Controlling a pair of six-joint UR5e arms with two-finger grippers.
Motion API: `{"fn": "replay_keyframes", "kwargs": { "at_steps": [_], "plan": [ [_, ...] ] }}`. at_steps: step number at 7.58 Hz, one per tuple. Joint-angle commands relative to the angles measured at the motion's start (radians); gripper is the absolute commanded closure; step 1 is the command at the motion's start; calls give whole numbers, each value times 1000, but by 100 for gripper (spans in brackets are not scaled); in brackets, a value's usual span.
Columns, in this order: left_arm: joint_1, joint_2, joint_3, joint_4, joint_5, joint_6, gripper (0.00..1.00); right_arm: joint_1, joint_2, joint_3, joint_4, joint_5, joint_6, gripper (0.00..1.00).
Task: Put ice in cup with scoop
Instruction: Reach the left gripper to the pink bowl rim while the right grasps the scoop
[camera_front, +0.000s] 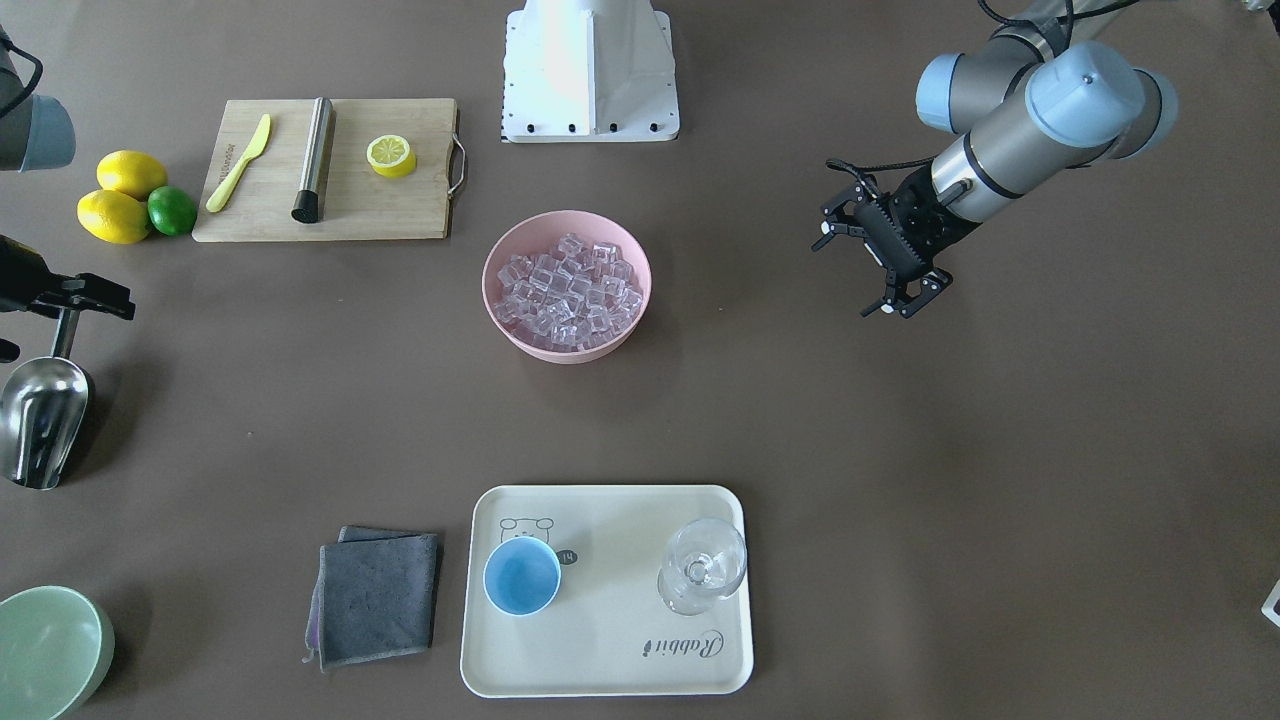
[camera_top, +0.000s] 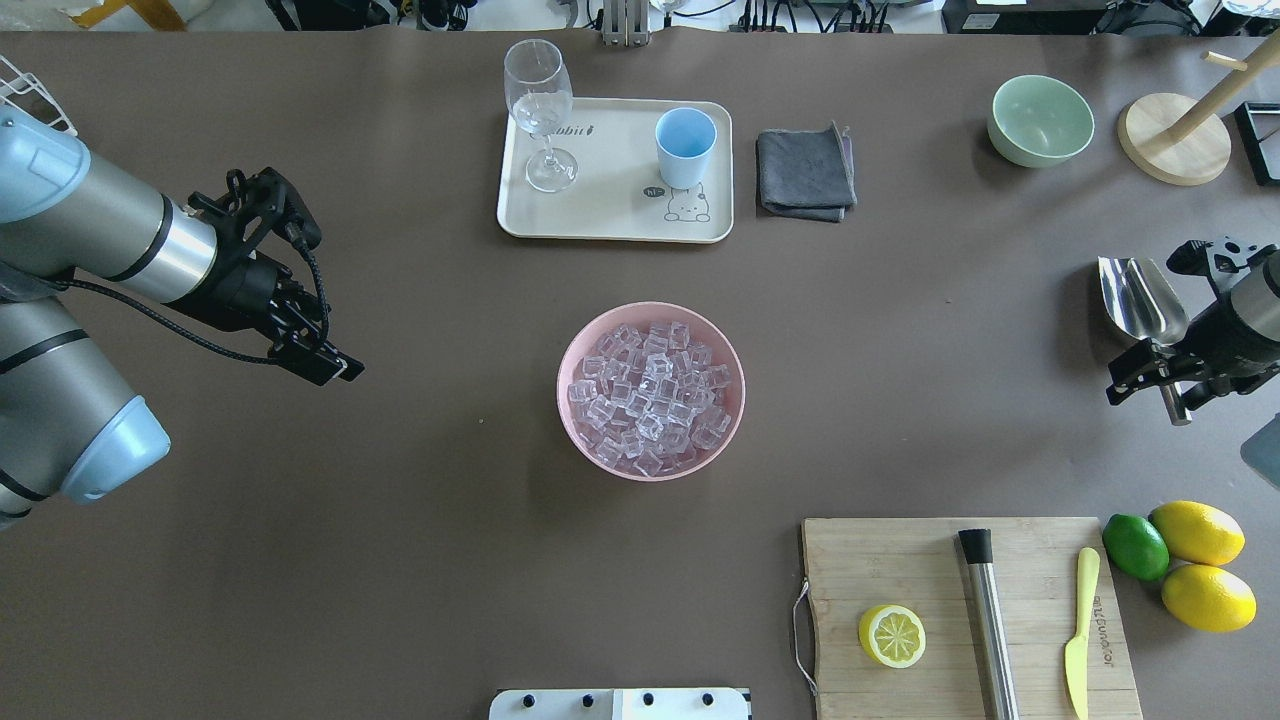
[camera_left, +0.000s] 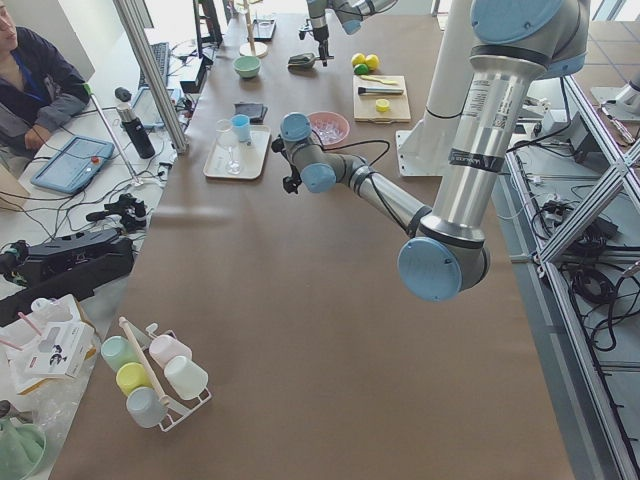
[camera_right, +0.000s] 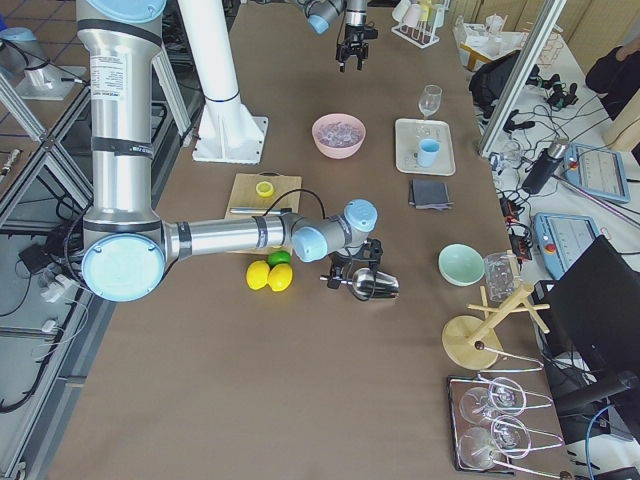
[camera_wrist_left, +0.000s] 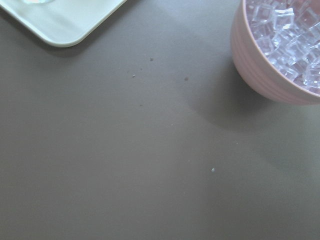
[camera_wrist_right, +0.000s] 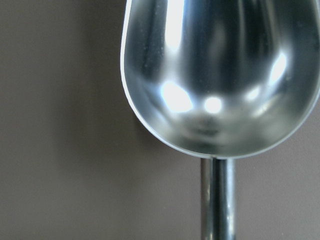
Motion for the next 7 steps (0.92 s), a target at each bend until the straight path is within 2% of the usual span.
{"fn": "replay_keyframes", "kwargs": {
  "at_steps": [1, 3, 4, 6, 7],
  "plan": [
    [66, -22, 109, -233, 34, 125, 2, 0, -23, -2, -4, -13, -25, 3],
    [102, -52, 159, -319, 57, 289, 2, 0, 0, -25, -7, -30, -28, 33],
    [133, -93, 217, -388, 89, 296, 2, 2, 17, -33, -15, -28, -28, 39],
    [167, -191, 313, -422, 99, 317, 2, 3, 19, -31, -23, -30, -28, 63],
    [175, -210, 343, -446, 105, 322, 2, 5, 18, -30, -29, -31, -30, 71]
  ]
}}
